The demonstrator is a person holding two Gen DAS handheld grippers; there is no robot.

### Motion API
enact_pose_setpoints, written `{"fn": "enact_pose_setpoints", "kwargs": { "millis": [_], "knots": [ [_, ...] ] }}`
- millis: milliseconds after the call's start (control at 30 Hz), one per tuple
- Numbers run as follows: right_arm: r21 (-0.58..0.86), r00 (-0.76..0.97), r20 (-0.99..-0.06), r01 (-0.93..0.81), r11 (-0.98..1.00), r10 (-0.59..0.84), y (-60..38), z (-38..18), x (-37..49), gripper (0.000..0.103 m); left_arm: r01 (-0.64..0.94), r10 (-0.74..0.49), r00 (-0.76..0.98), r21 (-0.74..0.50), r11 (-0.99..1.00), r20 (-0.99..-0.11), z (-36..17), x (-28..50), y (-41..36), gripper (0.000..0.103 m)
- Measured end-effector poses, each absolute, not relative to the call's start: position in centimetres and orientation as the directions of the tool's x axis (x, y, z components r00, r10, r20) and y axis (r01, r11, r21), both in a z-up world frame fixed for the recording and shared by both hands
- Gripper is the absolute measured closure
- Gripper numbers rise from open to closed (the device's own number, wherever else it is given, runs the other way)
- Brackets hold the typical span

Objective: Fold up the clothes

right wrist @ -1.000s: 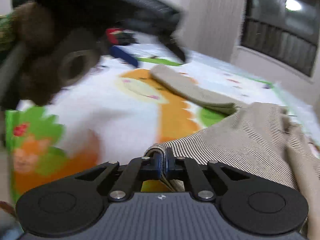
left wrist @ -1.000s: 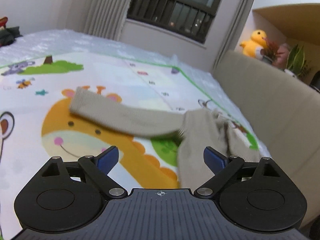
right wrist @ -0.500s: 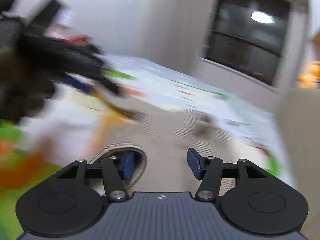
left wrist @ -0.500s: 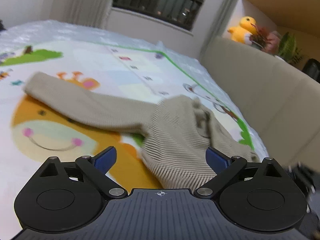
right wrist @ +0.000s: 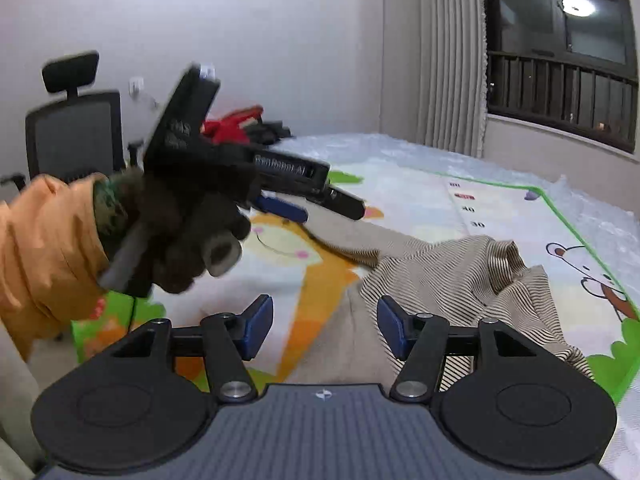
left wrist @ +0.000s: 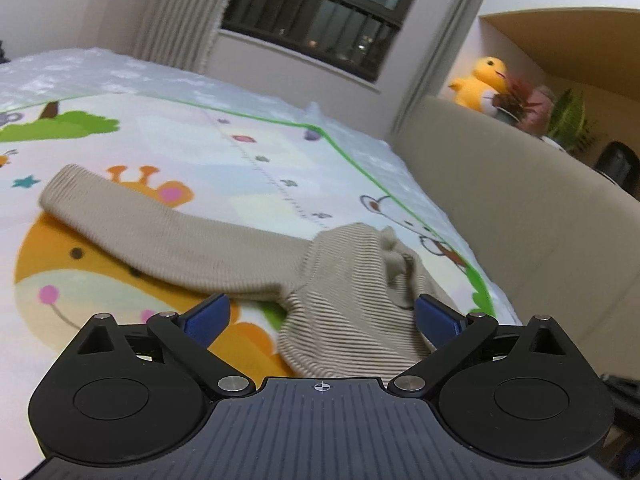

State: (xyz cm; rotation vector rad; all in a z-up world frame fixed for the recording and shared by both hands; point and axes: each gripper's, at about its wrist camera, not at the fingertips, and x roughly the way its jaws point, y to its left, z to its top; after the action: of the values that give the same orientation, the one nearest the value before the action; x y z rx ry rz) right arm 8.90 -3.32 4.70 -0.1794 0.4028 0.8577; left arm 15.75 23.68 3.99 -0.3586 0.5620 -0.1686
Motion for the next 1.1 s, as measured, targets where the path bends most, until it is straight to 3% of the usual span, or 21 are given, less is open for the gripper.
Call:
{"fn": "enact_pose_setpoints", "kwargs": {
  "millis": [67,200,300,433,533,633,833,900,967,1033,1100],
  "knots": [
    [0.011,0.636,-0.390,-0.720,0.694,0.666,-4.1,5.1,9.5,0.045,0.045,-0.243,0.833,-0.378,0.925,-0.497,3.8,15.6,24.2,0.001],
    [-0.092,0.798,-0.437,-0.499,0.862,0.416,-5.2,2.6,12.3,0.047,0.027,-0.240,0.836,-0.400,0.916,-0.494,3.7,15.1,25.1,0.001],
    [-0.096,0.741,-0.563,-0.498,0.862,0.366,-4.1,-0.8,13.1,0.053,0.032,-0.246,0.836,-0.405,0.914,-0.489,3.9,14.8,25.2,0.000],
    [0.115,0.463,-0.615,-0.748,0.654,0.638,-0.3,-2.1,9.4,0.055,0.042,-0.254,0.841,-0.410,0.911,-0.478,4.3,14.6,25.1,0.000],
    [0.037,0.320,-0.556,-0.913,0.407,0.767,2.6,-0.5,4.5,0.055,0.053,-0.262,0.844,-0.412,0.910,-0.469,4.6,14.6,25.1,0.000],
    [-0.077,0.407,-0.530,-0.897,0.436,0.744,1.6,1.0,4.8,0.055,0.061,-0.267,0.841,-0.409,0.911,-0.470,4.3,14.9,24.8,0.000],
    [-0.269,0.774,-0.527,-0.544,0.794,0.351,-2.1,0.8,15.5,0.055,0.102,-0.327,0.796,-0.418,0.903,-0.510,2.3,17.2,22.2,0.000],
    [-0.336,0.812,-0.525,-0.471,0.816,0.253,-2.2,0.3,18.7,0.044,0.134,-0.357,0.776,-0.417,0.899,-0.520,1.8,18.1,20.8,0.000],
    [-0.385,0.817,-0.534,-0.465,0.797,0.219,-1.5,-0.5,21.1,0.035,0.168,-0.381,0.762,-0.410,0.897,-0.523,1.6,19.1,19.5,0.000],
    [-0.430,0.809,-0.552,-0.484,0.762,0.203,-0.4,-1.6,23.2,0.035,0.203,-0.402,0.751,-0.397,0.895,-0.523,1.6,20.4,18.3,0.000],
    [-0.451,0.790,-0.584,-0.506,0.735,0.186,1.5,-3.3,25.4,0.041,0.221,-0.410,0.742,-0.384,0.897,-0.530,1.7,22.3,17.6,0.000]
  ]
}}
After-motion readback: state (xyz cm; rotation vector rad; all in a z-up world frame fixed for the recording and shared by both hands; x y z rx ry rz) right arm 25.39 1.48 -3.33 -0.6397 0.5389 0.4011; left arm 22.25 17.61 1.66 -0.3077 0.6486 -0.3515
